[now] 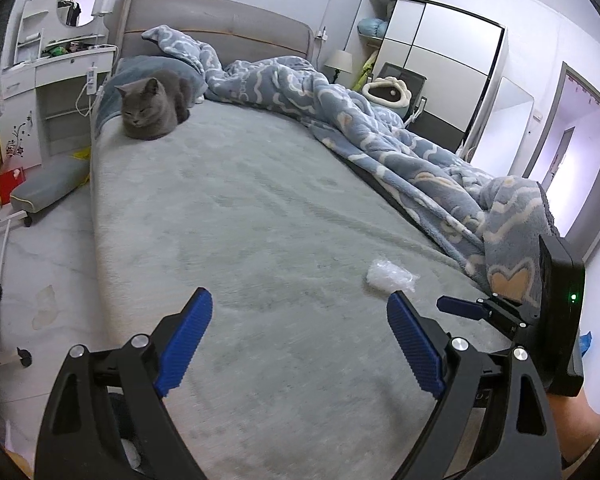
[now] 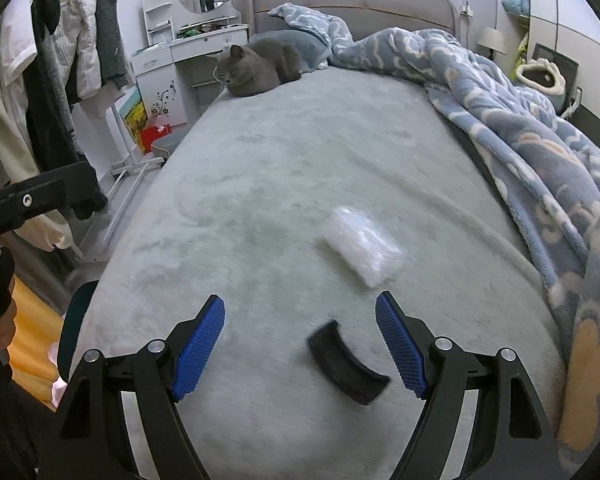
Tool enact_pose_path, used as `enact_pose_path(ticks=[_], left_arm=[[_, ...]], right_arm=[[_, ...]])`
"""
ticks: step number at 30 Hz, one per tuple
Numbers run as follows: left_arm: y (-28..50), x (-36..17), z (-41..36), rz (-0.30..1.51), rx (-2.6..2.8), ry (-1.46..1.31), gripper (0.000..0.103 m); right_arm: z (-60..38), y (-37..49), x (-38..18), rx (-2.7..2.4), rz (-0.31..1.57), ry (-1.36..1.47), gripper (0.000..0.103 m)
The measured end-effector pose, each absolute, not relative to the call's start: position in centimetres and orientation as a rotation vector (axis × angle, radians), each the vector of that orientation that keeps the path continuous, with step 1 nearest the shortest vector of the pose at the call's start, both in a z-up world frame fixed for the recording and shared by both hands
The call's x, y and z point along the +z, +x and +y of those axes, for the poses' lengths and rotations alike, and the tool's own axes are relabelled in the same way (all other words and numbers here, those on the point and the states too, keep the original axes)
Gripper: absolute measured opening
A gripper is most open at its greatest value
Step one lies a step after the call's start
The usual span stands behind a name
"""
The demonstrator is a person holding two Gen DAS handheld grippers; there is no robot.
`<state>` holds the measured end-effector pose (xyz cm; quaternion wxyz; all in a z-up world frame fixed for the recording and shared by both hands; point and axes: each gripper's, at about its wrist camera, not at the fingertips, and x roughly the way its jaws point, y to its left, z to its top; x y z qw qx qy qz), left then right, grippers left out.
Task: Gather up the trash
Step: 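Move the left tool over the bed toward the clear plastic bag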
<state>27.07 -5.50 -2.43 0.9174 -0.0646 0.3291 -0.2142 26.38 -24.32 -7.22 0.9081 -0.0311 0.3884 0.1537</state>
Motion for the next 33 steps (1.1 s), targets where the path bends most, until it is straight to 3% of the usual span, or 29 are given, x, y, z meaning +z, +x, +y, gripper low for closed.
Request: enact_pose_path(ticks=[6,10,21,33], left_arm=[[27.8,-3.2,-8.1,0.694,-0.462,-0.114,0.091],[28.3,-3.5,-9.1,0.702,-0.465,-0.111,0.091],[29.5,-4.7,-12.1,0.72,-0.48,-0.106,0.091],[31.3,-5.9,-13.7,0.741,-0.48,-0.1,0.091]], right_arm=[[-26.3,26.5,-7.9,0.357,0.828,-0.021,0.079],[-26.9,26.5,-8.4,0.4,0.837,-0.034,0.061],[-28.0,26.4,-8.8,0.481,0.828,-0.056,0.048],[-27.1,27.5,-9.5,0.57,0.852,-0.107,0.023]])
